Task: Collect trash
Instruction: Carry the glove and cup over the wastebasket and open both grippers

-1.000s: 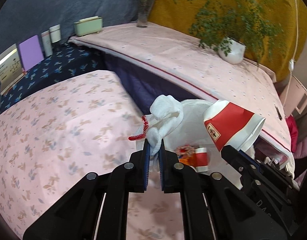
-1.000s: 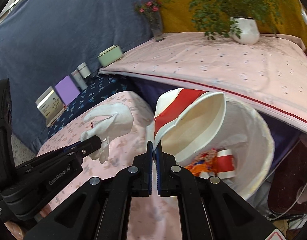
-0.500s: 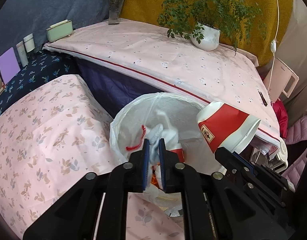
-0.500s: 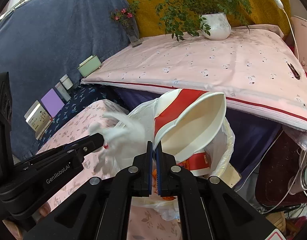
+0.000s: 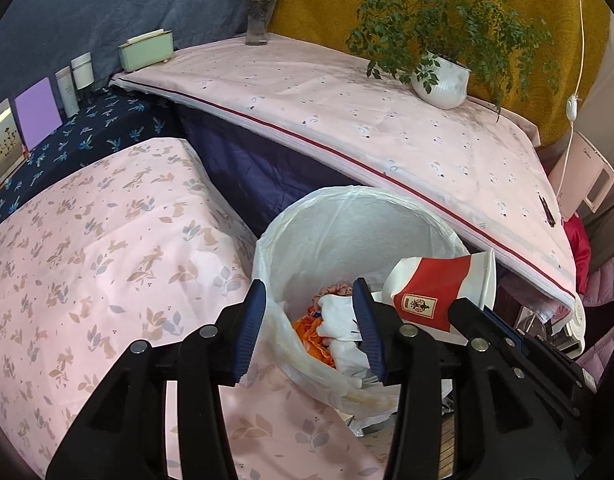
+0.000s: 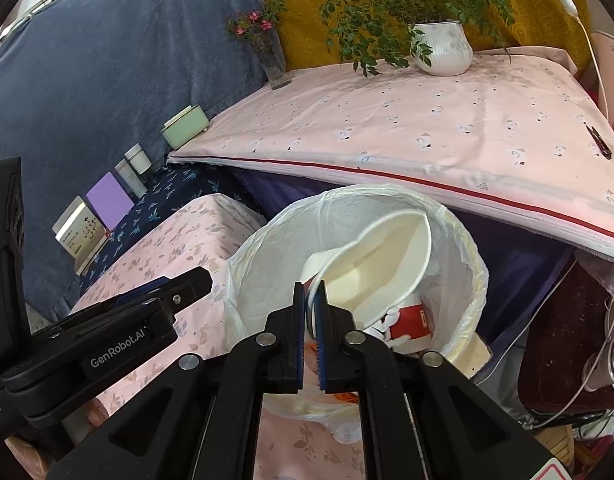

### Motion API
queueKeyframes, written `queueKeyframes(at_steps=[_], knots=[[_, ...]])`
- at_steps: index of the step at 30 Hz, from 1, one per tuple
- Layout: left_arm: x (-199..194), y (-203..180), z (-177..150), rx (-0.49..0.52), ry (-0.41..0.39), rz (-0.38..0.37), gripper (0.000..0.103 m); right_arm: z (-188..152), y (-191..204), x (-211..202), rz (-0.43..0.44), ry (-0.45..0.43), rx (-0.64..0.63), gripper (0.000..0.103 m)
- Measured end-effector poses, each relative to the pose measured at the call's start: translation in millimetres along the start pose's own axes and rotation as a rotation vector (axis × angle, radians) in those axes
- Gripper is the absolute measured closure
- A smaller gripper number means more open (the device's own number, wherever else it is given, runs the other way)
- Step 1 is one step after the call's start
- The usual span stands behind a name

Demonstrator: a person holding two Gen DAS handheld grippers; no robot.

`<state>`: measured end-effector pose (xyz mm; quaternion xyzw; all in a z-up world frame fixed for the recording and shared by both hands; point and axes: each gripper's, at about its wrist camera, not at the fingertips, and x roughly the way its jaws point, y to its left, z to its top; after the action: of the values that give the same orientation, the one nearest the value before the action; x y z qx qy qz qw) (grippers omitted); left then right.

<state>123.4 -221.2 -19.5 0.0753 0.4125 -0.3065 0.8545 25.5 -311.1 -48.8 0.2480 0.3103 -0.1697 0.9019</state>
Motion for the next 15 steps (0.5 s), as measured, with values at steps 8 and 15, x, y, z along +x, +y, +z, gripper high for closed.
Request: queueKeyframes(at_steps=[8, 15], knots=[[-1.2, 15.5, -2.3, -0.029, -0.005, 0.025, 0.054, -0.4, 14.0, 5.6, 0.006, 0.002, -0.023, 0.092], [-3.9, 26.0, -3.7, -0.050, -0.013, 0.039, 0.049, 2.8, 21.1, 8.8, 0.001, -0.004, -0.036, 0.079]])
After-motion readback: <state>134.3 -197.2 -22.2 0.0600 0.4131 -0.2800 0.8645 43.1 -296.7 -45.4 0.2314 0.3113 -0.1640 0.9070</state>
